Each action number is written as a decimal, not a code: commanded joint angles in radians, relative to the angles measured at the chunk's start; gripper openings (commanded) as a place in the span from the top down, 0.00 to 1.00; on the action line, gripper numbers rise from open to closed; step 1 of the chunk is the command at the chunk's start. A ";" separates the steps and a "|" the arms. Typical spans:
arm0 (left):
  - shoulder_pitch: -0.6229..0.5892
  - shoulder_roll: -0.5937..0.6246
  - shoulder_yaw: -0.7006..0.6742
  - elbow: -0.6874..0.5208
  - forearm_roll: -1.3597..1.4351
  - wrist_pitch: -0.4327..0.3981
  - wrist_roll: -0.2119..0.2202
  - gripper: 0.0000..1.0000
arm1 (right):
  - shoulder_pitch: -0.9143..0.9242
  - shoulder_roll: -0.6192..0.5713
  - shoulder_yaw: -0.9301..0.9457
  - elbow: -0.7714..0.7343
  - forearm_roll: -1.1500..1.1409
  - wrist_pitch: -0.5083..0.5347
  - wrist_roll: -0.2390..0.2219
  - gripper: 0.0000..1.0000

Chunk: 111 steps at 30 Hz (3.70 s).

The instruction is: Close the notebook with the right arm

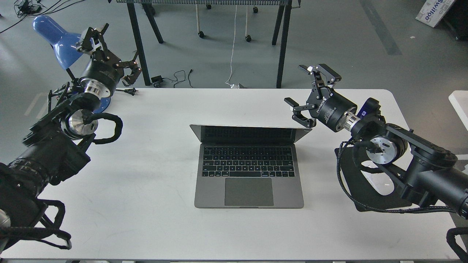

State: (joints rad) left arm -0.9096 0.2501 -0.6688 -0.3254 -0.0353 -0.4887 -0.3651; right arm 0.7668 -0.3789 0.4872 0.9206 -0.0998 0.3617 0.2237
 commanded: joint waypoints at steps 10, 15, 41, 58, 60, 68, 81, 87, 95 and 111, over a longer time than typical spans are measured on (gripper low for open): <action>0.000 0.000 0.000 0.000 0.000 0.000 0.000 0.00 | -0.053 0.006 -0.016 0.004 -0.067 0.002 0.000 0.00; 0.000 0.000 0.000 0.000 0.000 0.000 0.000 0.00 | -0.061 0.005 -0.056 0.011 -0.069 0.002 0.002 0.00; 0.000 0.000 0.000 -0.001 0.000 0.000 0.000 0.00 | -0.110 0.009 -0.219 0.020 -0.172 -0.014 0.003 0.00; 0.000 0.000 0.000 0.000 0.000 0.000 0.000 0.00 | -0.152 0.032 -0.234 -0.009 -0.192 -0.073 0.003 0.00; 0.000 0.000 0.000 0.000 0.000 0.000 0.000 0.00 | -0.152 0.034 -0.234 -0.009 -0.190 -0.078 0.003 0.00; 0.000 0.000 0.000 0.000 0.000 0.000 0.000 0.00 | -0.159 0.034 -0.236 -0.009 -0.192 -0.095 0.003 0.00; 0.000 0.000 -0.002 0.000 0.000 0.000 0.000 0.00 | -0.167 0.035 -0.236 -0.005 -0.201 -0.098 0.003 0.00; 0.000 0.000 -0.002 0.000 0.000 0.000 0.000 0.00 | -0.162 0.035 -0.234 -0.002 -0.218 -0.098 0.003 0.00; 0.000 0.000 -0.002 0.000 0.000 0.000 0.000 0.00 | -0.135 -0.009 -0.099 0.106 -0.213 -0.090 0.008 0.00; 0.000 0.000 -0.002 0.000 0.000 0.000 0.000 0.00 | -0.011 0.097 0.479 -0.150 -0.182 -0.099 -0.021 0.00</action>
State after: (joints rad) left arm -0.9096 0.2501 -0.6704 -0.3254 -0.0353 -0.4887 -0.3651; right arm 0.7362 -0.3262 0.9093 0.8523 -0.2862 0.2633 0.2066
